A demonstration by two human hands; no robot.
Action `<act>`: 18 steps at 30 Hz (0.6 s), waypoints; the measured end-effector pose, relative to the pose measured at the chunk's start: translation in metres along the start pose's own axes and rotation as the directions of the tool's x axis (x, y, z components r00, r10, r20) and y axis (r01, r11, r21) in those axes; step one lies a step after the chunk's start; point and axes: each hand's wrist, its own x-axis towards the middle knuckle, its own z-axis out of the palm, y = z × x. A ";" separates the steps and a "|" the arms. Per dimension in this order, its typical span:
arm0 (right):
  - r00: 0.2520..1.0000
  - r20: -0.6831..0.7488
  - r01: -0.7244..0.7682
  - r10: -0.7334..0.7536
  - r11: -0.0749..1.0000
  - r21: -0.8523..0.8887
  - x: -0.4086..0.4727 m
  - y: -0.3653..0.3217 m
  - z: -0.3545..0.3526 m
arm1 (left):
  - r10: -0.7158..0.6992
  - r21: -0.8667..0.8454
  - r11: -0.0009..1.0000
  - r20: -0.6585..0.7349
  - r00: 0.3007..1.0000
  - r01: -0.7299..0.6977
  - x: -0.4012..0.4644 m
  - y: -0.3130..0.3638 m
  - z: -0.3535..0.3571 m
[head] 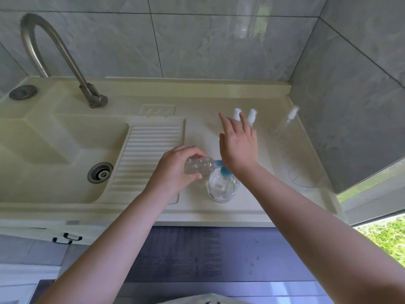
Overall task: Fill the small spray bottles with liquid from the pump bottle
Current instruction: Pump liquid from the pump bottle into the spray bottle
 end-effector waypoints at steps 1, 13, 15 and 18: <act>1.000 -0.014 0.004 -0.004 1.000 -0.009 0.002 0.000 -0.004 | -0.001 -0.014 1.000 -0.008 1.000 0.000 0.000 0.000 0.000; 0.992 0.093 -0.086 0.083 0.996 0.032 -0.003 -0.003 -0.004 | -0.025 -0.048 0.999 -0.019 1.000 0.024 -0.004 -0.003 0.002; 0.991 0.097 -0.099 0.094 0.994 0.045 -0.005 -0.001 -0.007 | -0.030 -0.054 0.998 -0.022 0.999 0.029 -0.006 -0.002 0.001; 0.989 0.105 -0.110 0.107 0.994 0.026 -0.012 0.003 -0.006 | -0.031 -0.053 0.998 -0.022 0.999 0.030 -0.005 0.000 0.001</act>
